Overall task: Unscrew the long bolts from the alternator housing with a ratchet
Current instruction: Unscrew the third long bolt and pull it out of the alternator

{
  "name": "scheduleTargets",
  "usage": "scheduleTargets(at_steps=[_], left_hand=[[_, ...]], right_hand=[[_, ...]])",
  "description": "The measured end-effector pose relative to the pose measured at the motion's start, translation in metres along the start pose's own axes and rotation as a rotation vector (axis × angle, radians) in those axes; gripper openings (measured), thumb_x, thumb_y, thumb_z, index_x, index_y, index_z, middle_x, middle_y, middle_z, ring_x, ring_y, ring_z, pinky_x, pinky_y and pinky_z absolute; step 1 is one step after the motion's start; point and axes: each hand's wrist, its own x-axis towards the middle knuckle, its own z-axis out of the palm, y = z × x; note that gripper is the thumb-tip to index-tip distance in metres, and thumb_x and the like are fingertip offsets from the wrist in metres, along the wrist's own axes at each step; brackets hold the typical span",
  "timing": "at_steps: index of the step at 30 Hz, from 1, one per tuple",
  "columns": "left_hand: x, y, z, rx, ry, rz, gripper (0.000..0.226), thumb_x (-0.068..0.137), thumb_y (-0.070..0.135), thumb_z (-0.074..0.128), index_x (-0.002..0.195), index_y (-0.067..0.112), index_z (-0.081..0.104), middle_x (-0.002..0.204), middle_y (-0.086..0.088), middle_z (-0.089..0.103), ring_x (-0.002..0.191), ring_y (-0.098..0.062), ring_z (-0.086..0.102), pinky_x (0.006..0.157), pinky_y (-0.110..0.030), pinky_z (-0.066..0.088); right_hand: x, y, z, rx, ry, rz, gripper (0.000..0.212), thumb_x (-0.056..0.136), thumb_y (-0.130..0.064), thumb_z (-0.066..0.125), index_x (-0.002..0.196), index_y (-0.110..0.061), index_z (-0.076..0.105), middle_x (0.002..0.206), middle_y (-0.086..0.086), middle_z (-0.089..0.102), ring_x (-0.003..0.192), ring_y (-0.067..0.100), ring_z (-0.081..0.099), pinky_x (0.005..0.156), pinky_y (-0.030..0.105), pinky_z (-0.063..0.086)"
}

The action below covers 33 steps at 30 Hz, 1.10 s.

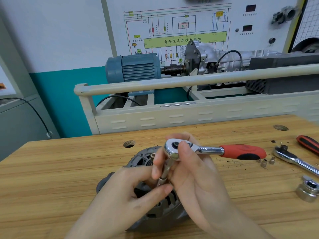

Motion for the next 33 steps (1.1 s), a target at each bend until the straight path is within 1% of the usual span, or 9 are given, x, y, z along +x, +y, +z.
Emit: scheduleTargets(at_steps=[2, 6, 11, 14, 17, 20, 25, 28, 33], left_hand=[[0.0005, 0.0004, 0.0003, 0.002, 0.006, 0.004, 0.035, 0.071, 0.054, 0.054, 0.074, 0.02, 0.064, 0.069, 0.004, 0.066, 0.066, -0.008, 0.06, 0.06, -0.016, 0.046], [-0.0001, 0.0008, 0.0003, -0.005, -0.004, 0.004, 0.036, 0.071, 0.053, 0.054, 0.075, 0.02, 0.067, 0.07, 0.001, 0.067, 0.067, -0.012, 0.062, 0.062, -0.027, 0.05], [0.0, 0.004, 0.0017, 0.019, 0.075, -0.006, 0.038, 0.06, 0.058, 0.06, 0.07, 0.022, 0.066, 0.059, 0.003, 0.064, 0.051, -0.004, 0.054, 0.049, -0.017, 0.042], [0.0002, 0.0042, 0.003, -0.003, 0.104, -0.027, 0.039, 0.057, 0.058, 0.061, 0.072, 0.022, 0.068, 0.062, 0.003, 0.067, 0.057, -0.008, 0.061, 0.054, -0.024, 0.048], [-0.0001, 0.0027, -0.0001, 0.0, 0.061, -0.01, 0.036, 0.061, 0.055, 0.06, 0.075, 0.023, 0.066, 0.063, 0.005, 0.067, 0.057, -0.002, 0.059, 0.054, -0.02, 0.047], [-0.0003, 0.0018, -0.0034, -0.029, -0.022, -0.014, 0.036, 0.066, 0.053, 0.058, 0.083, 0.023, 0.069, 0.074, 0.009, 0.071, 0.072, -0.003, 0.066, 0.067, -0.022, 0.052], [0.0017, 0.0032, 0.0011, 0.002, 0.078, -0.018, 0.03, 0.057, 0.056, 0.062, 0.076, 0.033, 0.065, 0.059, 0.018, 0.063, 0.058, 0.002, 0.058, 0.055, -0.01, 0.043], [0.0021, 0.0026, 0.0014, 0.017, 0.11, -0.02, 0.032, 0.055, 0.058, 0.063, 0.071, 0.03, 0.062, 0.057, 0.013, 0.062, 0.056, -0.002, 0.056, 0.053, -0.014, 0.044], [-0.0003, 0.0025, -0.0034, 0.002, -0.044, 0.031, 0.037, 0.069, 0.053, 0.057, 0.078, 0.02, 0.07, 0.076, 0.0, 0.07, 0.072, -0.011, 0.065, 0.067, -0.029, 0.051]], right_hand=[[-0.0003, 0.0, -0.0007, 0.007, 0.002, 0.003, 0.027, 0.068, -0.042, 0.075, 0.085, -0.023, 0.065, 0.071, 0.003, 0.065, 0.062, 0.014, 0.06, 0.06, 0.024, 0.05], [-0.0001, -0.0009, -0.0014, -0.009, 0.001, 0.004, 0.028, 0.066, -0.043, 0.076, 0.084, -0.024, 0.065, 0.072, 0.002, 0.065, 0.062, 0.014, 0.06, 0.06, 0.025, 0.05], [0.0001, -0.0036, -0.0014, -0.079, 0.002, -0.015, 0.035, 0.057, -0.042, 0.082, 0.08, -0.023, 0.062, 0.071, 0.002, 0.066, 0.061, 0.014, 0.06, 0.058, 0.024, 0.05], [0.0013, -0.0032, -0.0029, -0.006, -0.003, -0.003, 0.032, 0.061, -0.039, 0.08, 0.081, -0.02, 0.064, 0.072, 0.004, 0.067, 0.061, 0.015, 0.061, 0.059, 0.025, 0.051], [0.0028, -0.0017, -0.0045, 0.048, -0.048, 0.042, 0.03, 0.072, -0.043, 0.068, 0.09, -0.019, 0.067, 0.079, 0.003, 0.069, 0.066, 0.013, 0.063, 0.064, 0.025, 0.051], [0.0047, -0.0008, -0.0072, 0.08, -0.051, 0.085, 0.033, 0.075, -0.047, 0.064, 0.091, -0.017, 0.068, 0.083, 0.002, 0.07, 0.068, 0.012, 0.064, 0.066, 0.025, 0.051], [0.0055, -0.0022, -0.0081, 0.113, -0.024, 0.051, 0.029, 0.066, -0.036, 0.077, 0.083, -0.016, 0.065, 0.084, 0.004, 0.067, 0.064, 0.013, 0.061, 0.062, 0.024, 0.051], [0.0038, -0.0036, -0.009, 0.112, -0.027, 0.033, 0.026, 0.064, -0.03, 0.08, 0.081, -0.018, 0.065, 0.083, 0.004, 0.067, 0.063, 0.014, 0.061, 0.061, 0.025, 0.05], [0.0042, -0.003, -0.0066, 0.085, -0.057, 0.069, 0.028, 0.072, -0.04, 0.071, 0.09, -0.018, 0.068, 0.085, 0.001, 0.068, 0.067, 0.012, 0.063, 0.065, 0.023, 0.051]])
